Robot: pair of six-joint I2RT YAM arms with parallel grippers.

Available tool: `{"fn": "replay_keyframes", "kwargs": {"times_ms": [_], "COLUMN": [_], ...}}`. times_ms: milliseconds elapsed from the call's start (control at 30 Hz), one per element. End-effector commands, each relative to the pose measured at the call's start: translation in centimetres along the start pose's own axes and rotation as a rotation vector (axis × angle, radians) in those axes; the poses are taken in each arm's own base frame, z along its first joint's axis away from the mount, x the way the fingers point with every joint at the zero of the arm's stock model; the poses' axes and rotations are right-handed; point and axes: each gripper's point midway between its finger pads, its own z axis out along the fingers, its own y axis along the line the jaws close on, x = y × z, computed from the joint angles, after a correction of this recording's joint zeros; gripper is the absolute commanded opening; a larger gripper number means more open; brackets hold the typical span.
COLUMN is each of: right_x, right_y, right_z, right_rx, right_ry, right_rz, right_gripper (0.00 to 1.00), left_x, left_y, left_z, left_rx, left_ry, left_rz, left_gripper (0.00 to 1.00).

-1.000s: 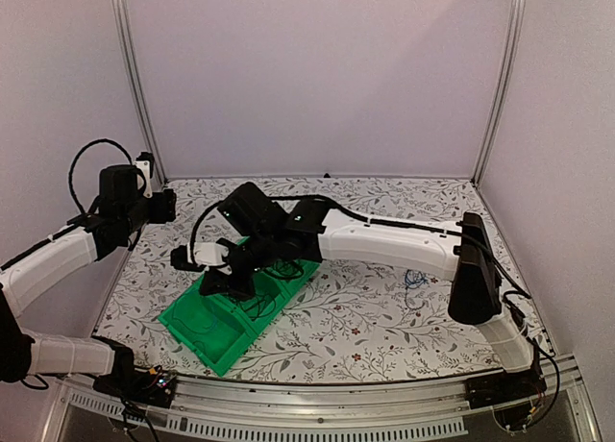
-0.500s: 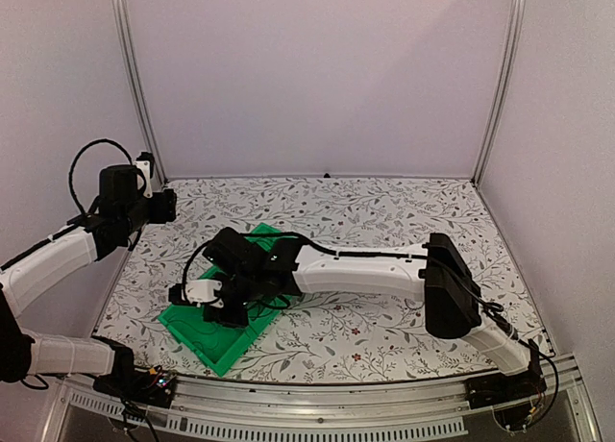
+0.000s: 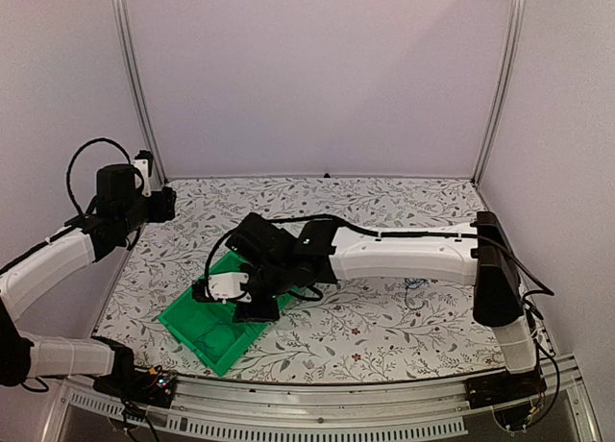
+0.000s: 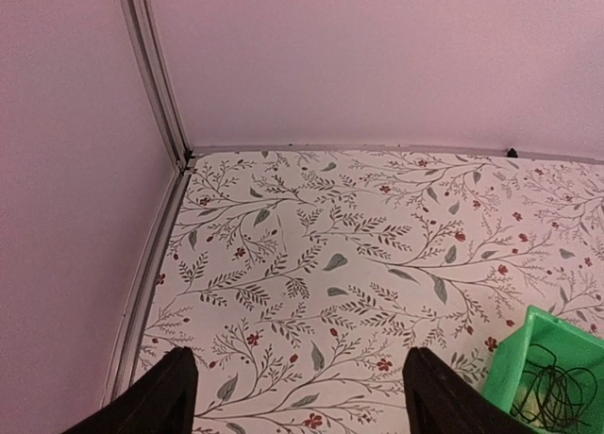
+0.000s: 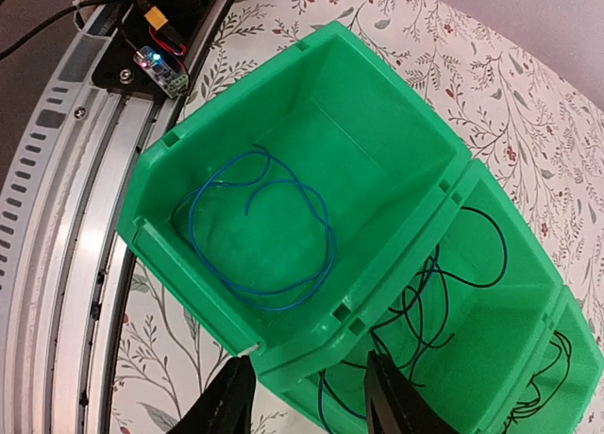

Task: Untangle the cables

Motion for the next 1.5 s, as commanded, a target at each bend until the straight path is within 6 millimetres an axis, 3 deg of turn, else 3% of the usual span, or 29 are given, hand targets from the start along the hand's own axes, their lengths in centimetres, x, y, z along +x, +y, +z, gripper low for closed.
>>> {"fn": "replay_keyframes", "kwargs": {"times_ms": [0, 100, 133, 200, 300, 400, 467, 567, 633, 767, 933, 1033, 1267, 1467], "right_x": [1.6, 5.9, 8.0, 12.5, 19.5, 24.8, 27.2, 30.4, 31.9, 35.0, 38.3, 39.6, 40.1, 40.2], "right_y": [-3.4, -5.8, -7.4, -8.9, -9.8, -9.1, -7.7, -5.4, -4.4, -4.5, -5.4, -5.6, -5.4, -5.4], "right_z": [-7.7, -11.9, -14.0, -16.0, -19.2, -21.9, -23.4, -23.9, -24.5, -27.1, -29.8, -30.8, -30.6, -30.6], "right_rx": [0.111, 0.160, 0.199, 0.243, 0.303, 0.357, 0.395, 0.414, 0.433, 0.526, 0.649, 0.694, 0.696, 0.704], "right_ry": [-0.006, 0.013, 0.020, 0.064, 0.130, 0.178, 0.207, 0.260, 0.269, 0.275, 0.268, 0.260, 0.244, 0.239], "right_rz": [0.017, 0.096, 0.142, 0.228, 0.370, 0.474, 0.496, 0.534, 0.569, 0.661, 0.792, 0.849, 0.885, 0.882], "right_gripper": [0.45, 0.45, 0.45, 0.44, 0.42, 0.39, 0.38, 0.37, 0.36, 0.36, 0.41, 0.44, 0.47, 0.48], "left_x": [-2.7, -3.8, -3.8, -3.3, -2.1, -0.6, 0.7, 2.7, 4.8, 9.6, 14.9, 18.6, 21.8, 23.2], "left_y": [-3.8, -8.3, -10.1, -14.1, -19.1, -24.3, -28.0, -33.8, -37.5, -44.6, -51.0, -53.3, -56.1, -57.3], "left_z": [-2.1, -4.1, -4.7, -6.0, -7.4, -8.7, -9.5, -10.2, -10.2, -9.9, -8.5, -7.1, -6.1, -6.1], "left_rx": [0.168, 0.321, 0.381, 0.502, 0.619, 0.718, 0.804, 0.935, 0.998, 1.041, 1.066, 1.064, 1.114, 1.167], "left_ry": [-0.092, -0.140, -0.144, -0.132, -0.093, -0.049, -0.017, 0.054, 0.115, 0.232, 0.347, 0.405, 0.461, 0.476], "left_rz": [0.011, 0.064, 0.089, 0.140, 0.190, 0.237, 0.276, 0.290, 0.308, 0.337, 0.325, 0.347, 0.333, 0.320], "left_gripper": [0.76, 0.75, 0.73, 0.71, 0.69, 0.69, 0.68, 0.67, 0.65, 0.64, 0.59, 0.58, 0.57, 0.48]}}
